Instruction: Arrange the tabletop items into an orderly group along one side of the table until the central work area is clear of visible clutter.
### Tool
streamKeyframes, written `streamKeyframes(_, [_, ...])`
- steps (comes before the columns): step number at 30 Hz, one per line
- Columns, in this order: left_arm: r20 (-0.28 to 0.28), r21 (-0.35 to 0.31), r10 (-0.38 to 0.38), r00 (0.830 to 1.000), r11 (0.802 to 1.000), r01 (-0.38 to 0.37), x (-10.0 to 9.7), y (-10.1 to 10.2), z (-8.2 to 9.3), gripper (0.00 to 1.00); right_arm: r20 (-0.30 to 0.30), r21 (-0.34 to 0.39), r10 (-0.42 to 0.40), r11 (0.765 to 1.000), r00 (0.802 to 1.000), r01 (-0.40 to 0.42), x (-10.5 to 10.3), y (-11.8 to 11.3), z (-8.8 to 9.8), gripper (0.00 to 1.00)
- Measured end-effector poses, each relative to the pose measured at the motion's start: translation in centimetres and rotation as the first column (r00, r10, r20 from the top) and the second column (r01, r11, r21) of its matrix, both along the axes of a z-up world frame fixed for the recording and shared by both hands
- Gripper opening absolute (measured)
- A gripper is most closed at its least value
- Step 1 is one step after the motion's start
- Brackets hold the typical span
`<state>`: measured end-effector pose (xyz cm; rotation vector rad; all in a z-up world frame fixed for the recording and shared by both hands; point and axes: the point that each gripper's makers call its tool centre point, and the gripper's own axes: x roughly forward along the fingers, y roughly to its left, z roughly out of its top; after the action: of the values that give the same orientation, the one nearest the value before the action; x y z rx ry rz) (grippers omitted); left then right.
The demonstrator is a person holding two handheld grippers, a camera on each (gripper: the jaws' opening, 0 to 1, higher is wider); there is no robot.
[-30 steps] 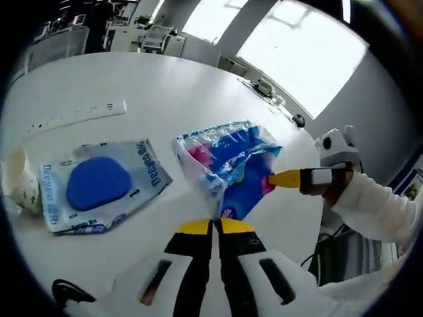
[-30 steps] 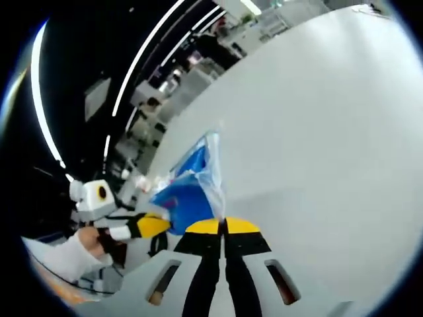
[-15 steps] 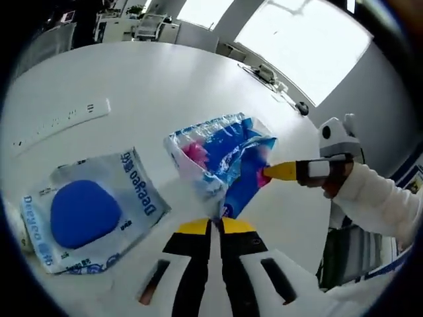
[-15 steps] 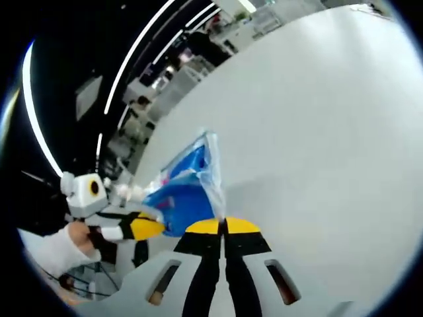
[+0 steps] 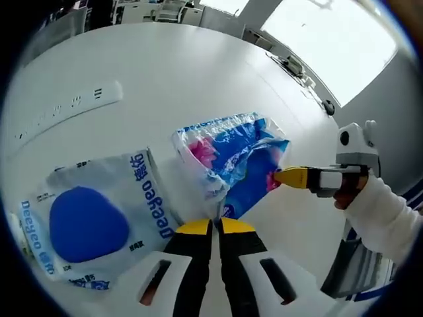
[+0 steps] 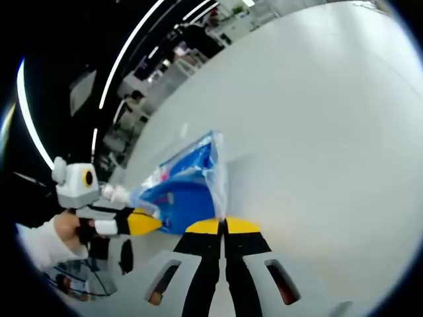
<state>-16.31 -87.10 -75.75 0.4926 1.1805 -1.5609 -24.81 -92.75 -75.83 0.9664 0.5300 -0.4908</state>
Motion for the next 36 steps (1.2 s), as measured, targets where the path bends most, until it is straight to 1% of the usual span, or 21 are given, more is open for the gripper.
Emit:
streamKeyframes(2, [0.011,0.024,-0.023,1.000,0.999,0.023,-0.3,0.4,-0.6,0.01,-0.015,-0.008,0.017,1.000,1.000,-0.017,0.1,0.1,-0.4,0.00])
streamKeyframes(3, [0.012,0.034,-0.020,1.000,0.999,0.019,-0.3,0.6,-0.9,0.00,-0.021,-0.007,0.024,1.000,1.000,-0.024,0.2,0.1,-0.6,0.00])
streamKeyframes(5, [-0.012,0.050,0.040,0.999,0.998,-0.039,-0.3,0.5,-0.8,0.00,-0.031,-0.013,0.027,1.000,0.999,-0.028,0.2,0.1,-0.7,0.00])
streamKeyframes(9, [-0.032,0.057,0.092,0.995,0.994,-0.090,0.0,0.3,-0.8,0.00,-0.037,-0.002,0.002,1.000,0.999,-0.002,0.1,-0.2,-1.0,0.00])
streamKeyframes(13, [-0.044,0.052,0.118,0.992,0.992,-0.116,-0.1,0.2,-0.6,0.01,-0.048,0.001,-0.003,1.000,0.999,0.003,0.0,-0.4,-1.4,0.00])
streamKeyframes(14, [-0.043,0.050,0.118,0.992,0.992,-0.116,-0.1,0.2,-0.6,0.01,-0.039,0.005,-0.009,1.000,0.999,0.009,0.1,-0.5,-1.3,0.00])
streamKeyframes(15, [-0.035,0.042,0.110,0.993,0.993,-0.108,-0.1,0.3,-0.5,0.01,-0.036,0.008,-0.013,1.000,0.999,0.013,0.1,-0.5,-1.3,0.00])
streamKeyframes(16, [0.003,0.016,0.084,0.996,0.996,-0.084,0.1,0.2,-0.3,0.02,-0.035,0.009,-0.016,1.000,0.999,0.016,0.2,-0.6,-1.3,0.00])
streamKeyframes(18, [0.041,0.002,0.058,0.997,0.998,-0.059,0.1,0.4,0.0,0.03,-0.037,0.008,-0.021,1.000,0.999,0.022,0.3,-0.6,-1.3,0.00])
streamKeyframes(22, [0.042,-0.027,0.074,0.996,0.997,-0.073,0.1,1.0,0.7,0.10,-0.037,0.017,-0.041,0.999,0.998,0.042,0.4,-0.5,-1.4,0.00])
streamKeyframes(24, [0.047,-0.057,0.077,0.996,0.996,-0.074,0.1,1.7,1.2,0.12,-0.068,-0.021,-0.016,1.000,0.998,0.015,0.3,-0.5,-1.4,0.00])
streamKeyframes(25, [0.043,-0.072,0.070,0.997,0.995,-0.067,-0.1,2.4,1.5,0.14,-0.083,-0.036,0.004,0.999,0.997,-0.007,0.3,-0.4,-1.3,0.00])
streamKeyframes(26, [0.042,-0.075,0.067,0.997,0.995,-0.064,-0.2,2.7,1.6,0.15,-0.085,-0.042,0.006,0.999,0.996,-0.010,0.4,-0.5,-1.3,0.00])
streamKeyframes(27, [0.020,-0.091,0.061,0.998,0.994,-0.059,-0.5,3.5,1.8,0.17,-0.083,-0.042,0.005,0.999,0.997,-0.009,0.5,-0.5,-1.4,0.00])
streamKeyframes(28, [-0.024,-0.100,0.068,0.997,0.993,-0.070,-1.0,4.0,2.0,0.19,-0.080,-0.043,0.006,0.999,0.997,-0.010,0.4,-0.5,-1.4,0.01])
streamKeyframes(29, [-0.104,-0.090,0.100,0.990,0.990,-0.109,-1.7,4.9,2.3,0.20,-0.077,-0.043,0.005,0.999,0.997,-0.009,0.5,-0.4,-1.3,0.02])
streamKeyframes(30, [-0.154,-0.080,0.129,0.980,0.987,-0.142,-2.0,5.4,2.5,0.22,-0.074,-0.040,-0.001,0.999,0.997,-0.002,0.5,-0.4,-1.2,0.03])
streamKeyframes(31, [-0.206,-0.078,0.164,0.965,0.980,-0.184,-2.1,6.1,2.9,0.24,-0.072,-0.045,-0.006,0.999,0.997,0.003,0.6,-0.3,-1.1,0.05])
streamKeyframes(33, [-0.229,-0.096,0.196,0.953,0.970,-0.223,-1.6,7.2,3.4,0.28,-0.075,-0.075,-0.002,0.997,0.997,-0.004,0.7,-0.3,-0.6,0.13])
streamKeyframes(35, [-0.226,-0.107,0.208,0.952,0.966,-0.236,-1.1,8.4,3.6,0.32,-0.095,-0.116,0.007,0.993,0.995,-0.018,0.6,-0.4,-0.2,0.21])
streamKeyframes(36, [-0.228,-0.113,0.227,0.947,0.960,-0.257,-0.6,9.3,3.9,0.32,-0.102,-0.169,0.017,0.985,0.995,-0.034,0.6,-0.7,0.3,0.24])
